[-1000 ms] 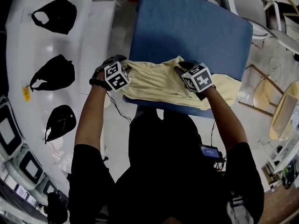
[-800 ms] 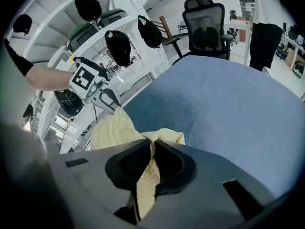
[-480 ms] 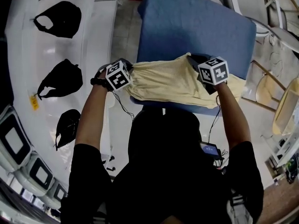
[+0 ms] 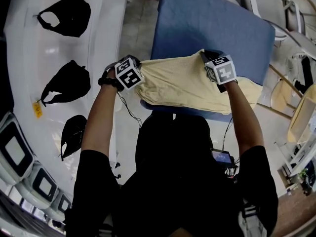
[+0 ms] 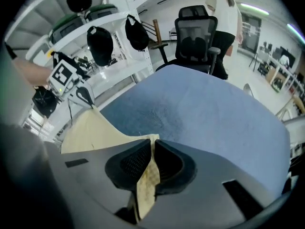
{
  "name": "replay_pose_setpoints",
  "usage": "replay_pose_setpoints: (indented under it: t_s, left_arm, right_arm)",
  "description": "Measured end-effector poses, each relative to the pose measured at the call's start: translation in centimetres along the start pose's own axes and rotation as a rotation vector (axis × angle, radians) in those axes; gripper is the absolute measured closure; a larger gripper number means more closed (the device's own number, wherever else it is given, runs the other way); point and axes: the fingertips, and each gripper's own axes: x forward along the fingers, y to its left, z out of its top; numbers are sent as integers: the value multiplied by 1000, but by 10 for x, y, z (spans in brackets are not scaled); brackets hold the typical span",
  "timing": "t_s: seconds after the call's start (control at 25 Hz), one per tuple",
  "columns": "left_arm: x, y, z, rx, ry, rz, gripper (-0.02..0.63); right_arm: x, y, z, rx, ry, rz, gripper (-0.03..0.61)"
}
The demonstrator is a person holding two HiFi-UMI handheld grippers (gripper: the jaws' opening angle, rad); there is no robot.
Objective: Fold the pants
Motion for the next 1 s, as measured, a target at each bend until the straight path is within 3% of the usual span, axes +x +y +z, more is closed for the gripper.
replay_pose_setpoints:
  t_s: [0.12,0.36,0.48,0.52,0.72,0.88,1.0]
  left_arm:
    - [3,6,-1,-34,-13,5,588]
    - [7,5,-6,-41,-15,17,578]
    - [3,6,-12,-83,-21,22,472]
    - [-1,9,-14,-97,-29,35,468]
    - [-17,12,-19,-133,-75,141,465]
    - [-27,-11,-9,-169,-159,111,465]
    - [-27,-30,2,-107,-171,103,466]
  right_arm:
    - [7,0,1,-54,31,-65,545]
    - [11,-2,-1,-28,39,-96,511]
    - [3,-7,0,-7,28,-114,414]
    - [-2,-11,4,3,8,-136,408]
    - [-33,-7,23,-18,-132,-251,413]
    - [-36,32,21,-95,-154,-237,425]
    - [-26,56,9,-150,-143,-229,436]
